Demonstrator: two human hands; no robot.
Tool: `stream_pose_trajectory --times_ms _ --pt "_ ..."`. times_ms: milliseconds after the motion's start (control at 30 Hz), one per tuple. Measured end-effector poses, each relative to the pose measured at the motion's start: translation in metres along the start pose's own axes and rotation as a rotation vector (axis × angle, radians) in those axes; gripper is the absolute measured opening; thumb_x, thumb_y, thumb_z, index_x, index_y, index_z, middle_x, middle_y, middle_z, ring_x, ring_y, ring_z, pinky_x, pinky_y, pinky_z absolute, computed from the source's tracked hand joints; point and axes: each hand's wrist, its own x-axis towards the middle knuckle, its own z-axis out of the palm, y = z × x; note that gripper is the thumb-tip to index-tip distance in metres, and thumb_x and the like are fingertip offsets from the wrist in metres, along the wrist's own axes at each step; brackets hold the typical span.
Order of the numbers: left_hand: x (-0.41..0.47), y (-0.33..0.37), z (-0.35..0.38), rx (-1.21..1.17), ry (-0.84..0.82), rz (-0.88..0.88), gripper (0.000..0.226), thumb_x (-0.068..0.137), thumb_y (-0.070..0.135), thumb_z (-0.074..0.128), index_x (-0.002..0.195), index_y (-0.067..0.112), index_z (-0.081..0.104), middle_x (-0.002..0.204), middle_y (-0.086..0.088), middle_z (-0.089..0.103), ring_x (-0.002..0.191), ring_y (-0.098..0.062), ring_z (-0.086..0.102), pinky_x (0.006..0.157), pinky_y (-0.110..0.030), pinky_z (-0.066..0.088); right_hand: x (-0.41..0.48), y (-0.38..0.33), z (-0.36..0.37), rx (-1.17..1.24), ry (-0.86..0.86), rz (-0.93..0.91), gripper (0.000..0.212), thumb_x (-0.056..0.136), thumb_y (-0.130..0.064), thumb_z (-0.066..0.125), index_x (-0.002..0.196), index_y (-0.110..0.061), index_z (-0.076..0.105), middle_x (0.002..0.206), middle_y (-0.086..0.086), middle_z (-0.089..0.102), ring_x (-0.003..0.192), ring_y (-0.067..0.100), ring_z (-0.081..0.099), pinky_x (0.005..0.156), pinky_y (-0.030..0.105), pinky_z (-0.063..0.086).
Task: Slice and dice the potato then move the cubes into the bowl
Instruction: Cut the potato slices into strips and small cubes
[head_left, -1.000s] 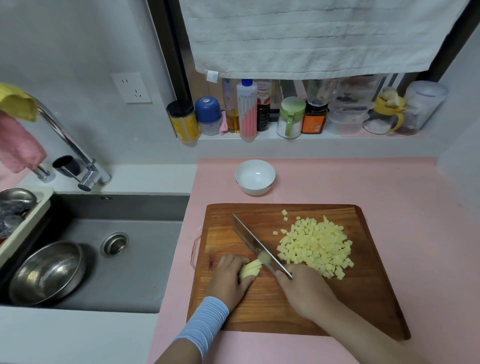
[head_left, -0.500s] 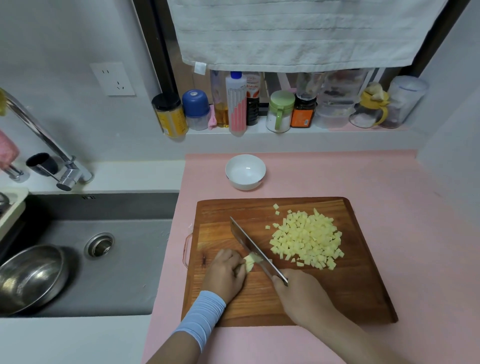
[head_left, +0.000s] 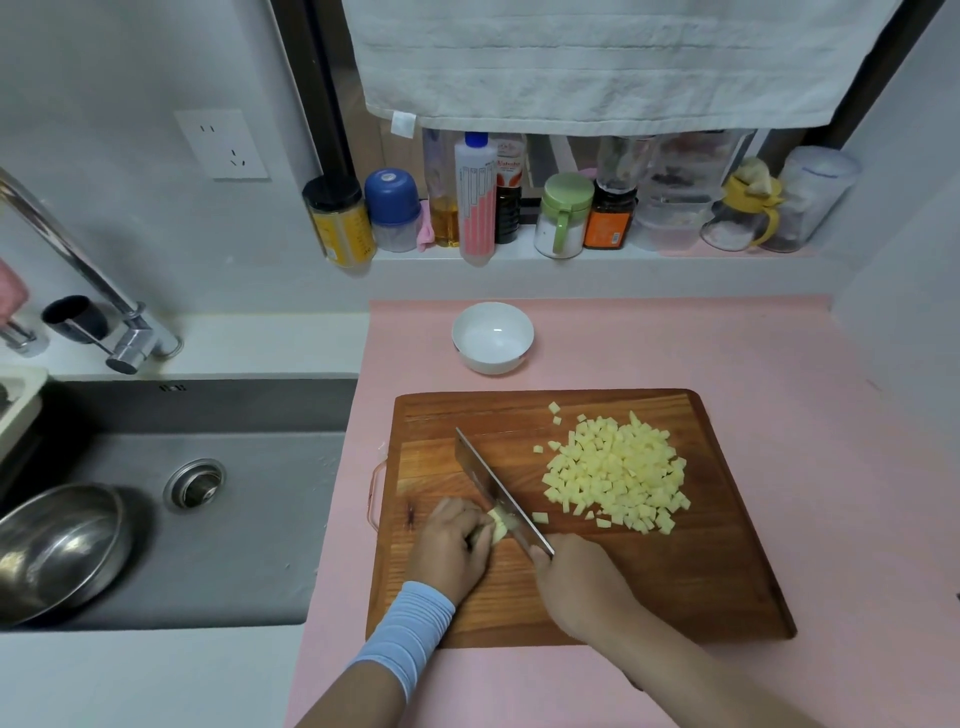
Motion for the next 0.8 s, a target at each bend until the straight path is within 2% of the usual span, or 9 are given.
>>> stream_pose_trajectory --times_ms 100,200,300,367,533,667,800 --pt "-0.002 0.001 0.0 -0.001 0.007 0.017 0.002 0.085 0.014 0.07 0.083 0.015 0.07 0.086 0.007 0.064 0.085 -0.009 0.055 0.081 -0.021 0.046 0.005 -0.005 0.0 0.019 0.008 -0.02 0.029 0.105 -0.038 0.044 0.089 -0.027 0.065 0.079 -0.01 0.063 0.081 0.017 0.064 0.072 0.031 0.049" --pt "-0.008 -0.002 -0.002 0.012 0.011 0.022 0.015 0.089 0.022 0.059 0.096 0.014 0.069 0.097 0.005 0.062 0.093 -0.008 0.055 0.088 -0.019 0.045 0.006 -0.003 -0.003 0.043 0.002 -0.015 0.03 0.105 -0.04 0.043 0.091 -0.028 0.067 0.083 -0.008 0.068 0.082 0.016 0.065 0.072 0.033 0.05" --pt "-0.011 -0.003 -0.004 0.026 0.021 0.06 0.003 0.087 0.011 0.068 0.089 0.013 0.069 0.092 0.005 0.062 0.089 -0.011 0.057 0.085 -0.022 0.047 0.001 0.0 -0.007 0.058 0.02 -0.031 0.031 0.105 -0.04 0.043 0.083 -0.03 0.062 0.08 -0.007 0.068 0.079 0.013 0.065 0.068 0.031 0.05" --pt "-0.01 -0.003 -0.004 0.025 0.028 0.057 0.008 0.084 0.006 0.074 0.086 0.013 0.07 0.088 0.004 0.063 0.087 -0.012 0.057 0.083 -0.023 0.047 -0.005 0.002 -0.008 0.059 0.036 -0.044 0.03 0.105 -0.04 0.043 0.084 -0.031 0.062 0.08 -0.009 0.068 0.078 0.01 0.064 0.07 0.031 0.052" --pt "-0.012 -0.004 -0.003 0.018 0.052 0.024 0.012 0.081 0.006 0.077 0.083 0.015 0.07 0.086 0.006 0.064 0.086 -0.011 0.055 0.083 -0.019 0.045 -0.019 0.006 -0.009 -0.008 0.02 -0.061 0.032 0.106 -0.04 0.042 0.083 -0.027 0.061 0.078 -0.008 0.066 0.076 0.011 0.064 0.073 0.033 0.054" --pt "-0.013 -0.003 -0.003 0.012 0.066 -0.017 0.012 0.079 0.005 0.078 0.081 0.015 0.071 0.084 0.007 0.065 0.085 -0.01 0.055 0.082 -0.016 0.044 -0.022 0.008 -0.004 -0.04 0.005 -0.037 0.031 0.106 -0.039 0.041 0.082 -0.028 0.059 0.077 -0.008 0.065 0.074 0.01 0.063 0.068 0.03 0.051" --pt "-0.011 -0.003 -0.002 -0.019 0.061 -0.054 0.011 0.078 0.005 0.079 0.081 0.014 0.073 0.083 0.006 0.066 0.085 -0.008 0.055 0.085 -0.007 0.038 -0.014 0.003 0.007 -0.05 -0.001 -0.001 0.031 0.106 -0.038 0.041 0.081 -0.027 0.057 0.078 -0.008 0.064 0.073 0.011 0.063 0.059 0.027 0.044"
